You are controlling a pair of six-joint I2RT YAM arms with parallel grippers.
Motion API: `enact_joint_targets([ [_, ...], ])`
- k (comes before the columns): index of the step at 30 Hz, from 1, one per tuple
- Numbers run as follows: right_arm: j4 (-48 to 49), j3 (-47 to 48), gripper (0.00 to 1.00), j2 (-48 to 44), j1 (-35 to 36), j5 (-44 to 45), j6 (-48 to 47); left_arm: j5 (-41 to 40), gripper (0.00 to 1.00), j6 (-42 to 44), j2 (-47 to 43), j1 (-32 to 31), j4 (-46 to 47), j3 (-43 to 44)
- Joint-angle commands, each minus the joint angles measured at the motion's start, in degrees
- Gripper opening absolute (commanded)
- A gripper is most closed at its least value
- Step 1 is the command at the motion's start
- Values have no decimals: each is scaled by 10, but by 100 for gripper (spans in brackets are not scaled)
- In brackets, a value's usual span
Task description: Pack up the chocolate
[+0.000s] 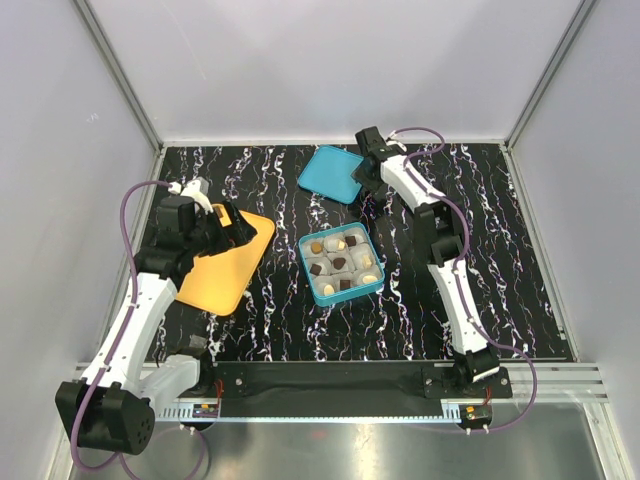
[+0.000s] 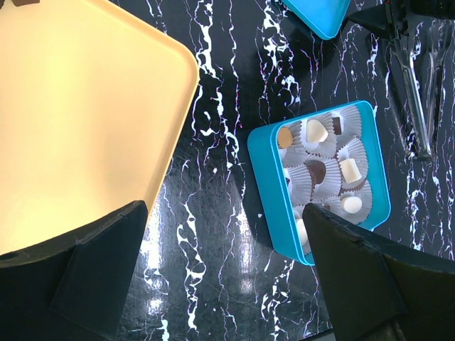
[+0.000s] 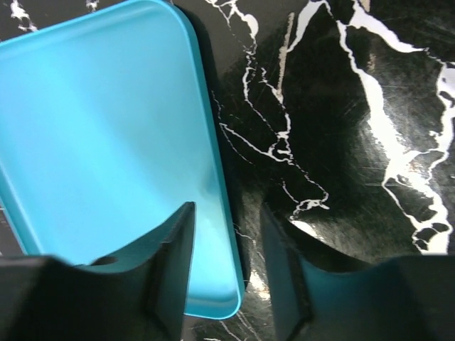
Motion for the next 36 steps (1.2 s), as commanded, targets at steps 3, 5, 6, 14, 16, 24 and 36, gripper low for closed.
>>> enact_joint_targets([
  [3, -51, 22, 43, 21, 13, 50, -23, 13, 99, 4, -5, 7, 29, 1],
  [5, -59, 28, 40, 27, 12, 46, -33, 15, 99, 2, -4, 8, 29, 1],
  [6, -65, 33, 39, 30, 12, 48, -35, 16, 99, 2, -4, 8, 30, 0],
  [14, -103, 46, 31, 47, 15, 55, -63, 19, 99, 2, -5, 10, 30, 0],
  [16, -105, 37, 27, 40, 14, 58, -72, 19, 99, 3, -6, 11, 29, -1],
  [24, -149, 36, 25, 30, 14, 95, -97, 22, 99, 6, -9, 11, 34, -3],
  [36, -95, -43, 17, 17, 12, 50, -114, 29, 99, -12, -10, 11, 26, 21],
])
